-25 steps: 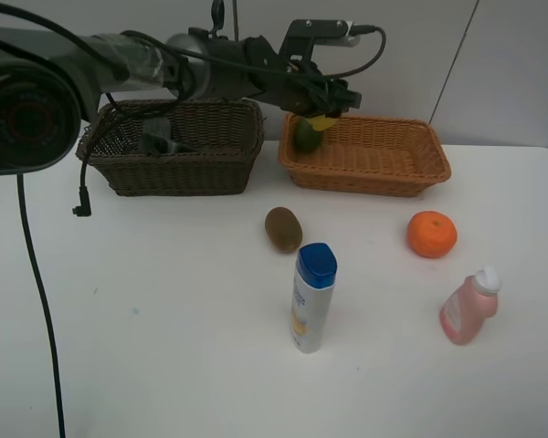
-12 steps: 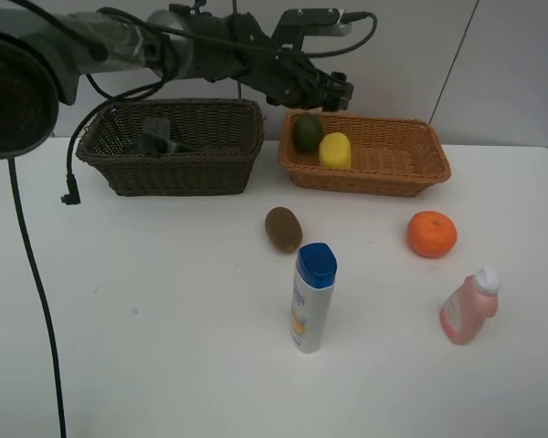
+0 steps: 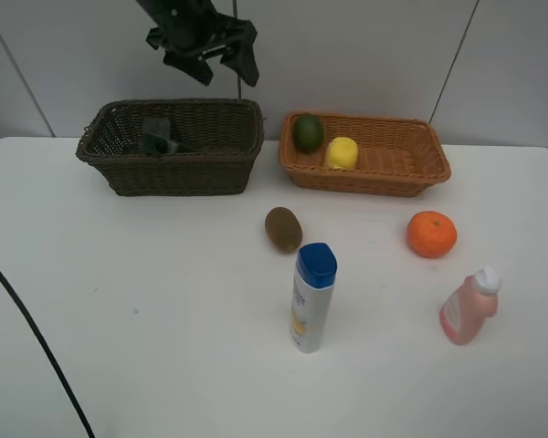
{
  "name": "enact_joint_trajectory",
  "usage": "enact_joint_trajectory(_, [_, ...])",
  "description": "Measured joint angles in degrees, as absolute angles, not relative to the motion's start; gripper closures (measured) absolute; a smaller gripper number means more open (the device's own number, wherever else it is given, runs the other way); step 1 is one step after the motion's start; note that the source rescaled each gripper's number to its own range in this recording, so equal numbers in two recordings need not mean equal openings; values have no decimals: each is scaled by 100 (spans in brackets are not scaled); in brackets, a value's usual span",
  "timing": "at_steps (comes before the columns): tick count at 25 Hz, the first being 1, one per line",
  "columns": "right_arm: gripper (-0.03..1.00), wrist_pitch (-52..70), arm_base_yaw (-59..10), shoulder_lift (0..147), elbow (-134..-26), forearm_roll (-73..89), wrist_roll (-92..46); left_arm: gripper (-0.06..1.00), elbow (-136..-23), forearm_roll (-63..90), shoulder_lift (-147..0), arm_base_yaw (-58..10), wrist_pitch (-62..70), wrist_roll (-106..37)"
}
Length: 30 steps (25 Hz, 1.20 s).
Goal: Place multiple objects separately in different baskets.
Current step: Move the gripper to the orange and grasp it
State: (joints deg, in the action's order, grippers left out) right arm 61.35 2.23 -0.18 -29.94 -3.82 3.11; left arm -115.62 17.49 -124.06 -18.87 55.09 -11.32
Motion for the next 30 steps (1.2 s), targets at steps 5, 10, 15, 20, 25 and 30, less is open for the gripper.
enact_joint_trajectory(5, [-3, 6135, 223, -18, -2994, -382, 311, -6, -11543, 570, -12172, -1187, 6813, -101])
enact_joint_trajectory(10, [-3, 6135, 223, -18, -2994, -382, 311, -6, -10605, 187, -11249, -866, 6865, 339])
enact_joint_trajectory(15, [-3, 6135, 223, -18, -2994, -382, 311, -6, -8843, 153, -9726, -855, 6865, 291])
enact_joint_trajectory(20, [-3, 6135, 223, -18, -2994, -382, 311, -6, -6754, 134, -7520, -855, 6489, 251])
enact_joint_trajectory(25, [-3, 6135, 223, -18, -2994, -382, 311, -6, -4929, 115, -5275, -855, 6065, 249])
enact_joint_trajectory(30, [-3, 6135, 223, -18, -2994, -382, 311, -6, -3822, 91, -3083, -855, 5997, 175])
